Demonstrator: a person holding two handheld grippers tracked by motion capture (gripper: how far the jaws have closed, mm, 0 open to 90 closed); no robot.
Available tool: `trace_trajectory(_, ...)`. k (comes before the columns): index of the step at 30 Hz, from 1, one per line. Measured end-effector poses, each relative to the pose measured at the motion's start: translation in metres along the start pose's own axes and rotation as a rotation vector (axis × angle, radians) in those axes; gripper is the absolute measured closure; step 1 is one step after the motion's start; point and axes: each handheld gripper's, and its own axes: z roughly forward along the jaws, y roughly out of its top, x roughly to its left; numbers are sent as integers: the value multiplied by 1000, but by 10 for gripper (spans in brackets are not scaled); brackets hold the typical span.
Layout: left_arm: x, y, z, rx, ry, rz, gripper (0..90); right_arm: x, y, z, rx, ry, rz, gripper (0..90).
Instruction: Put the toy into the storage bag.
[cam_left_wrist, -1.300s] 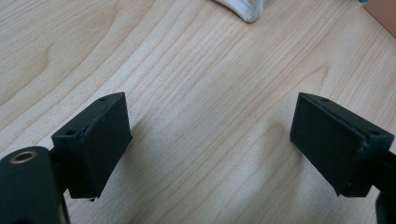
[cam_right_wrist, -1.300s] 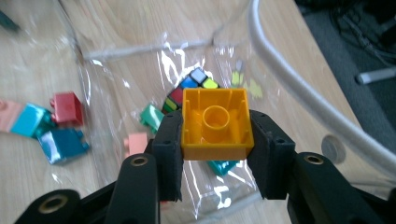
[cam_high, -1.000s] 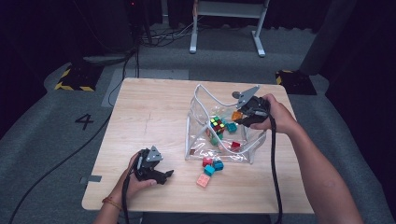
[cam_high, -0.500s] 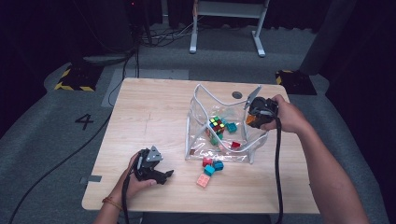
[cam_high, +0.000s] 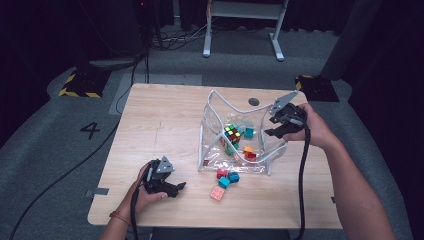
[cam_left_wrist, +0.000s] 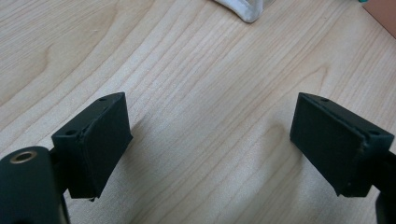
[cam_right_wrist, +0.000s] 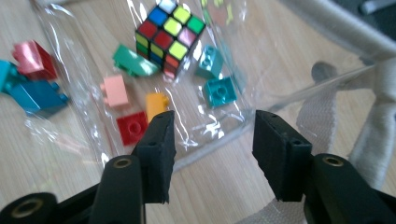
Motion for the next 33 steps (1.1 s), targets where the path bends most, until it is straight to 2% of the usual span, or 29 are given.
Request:
trace_trajectory(2,0,0,0,1,-1,0,124,1,-4,-6,-35,-22,7,451)
trace_trajectory(3,0,0,0,2,-1,1,124,2,-6,-7,-71,-21,25,429)
trace_trajectory(7,0,0,0,0,0,0,124,6,-15,-18,-138,-46,52,374)
trace_trajectory(8,0,0,0,1,-1,1,123,8,-17,-20,-156,-50,72,364)
trace_trajectory(12,0,0,0,0,0,0,124,12,-28,-32,-261,-64,105,325)
trace_trajectory(13,0,0,0,0,-1,0,124,12,-31,-35,-279,-77,107,321)
trace_trajectory(15,0,0,0,0,0,0,124,16,-37,-41,-317,-112,145,303)
trace_trajectory(18,0,0,0,0,-1,0,123,20,-47,-50,-338,-166,167,275)
trace_trajectory(21,0,0,0,0,-1,-1,123,26,-55,-55,-366,-177,168,273)
trace_trajectory(27,0,0,0,0,0,0,123,40,-75,-65,-436,-196,209,270)
trace_trajectory(33,0,0,0,0,0,0,124,52,-90,-70,-467,-194,221,261)
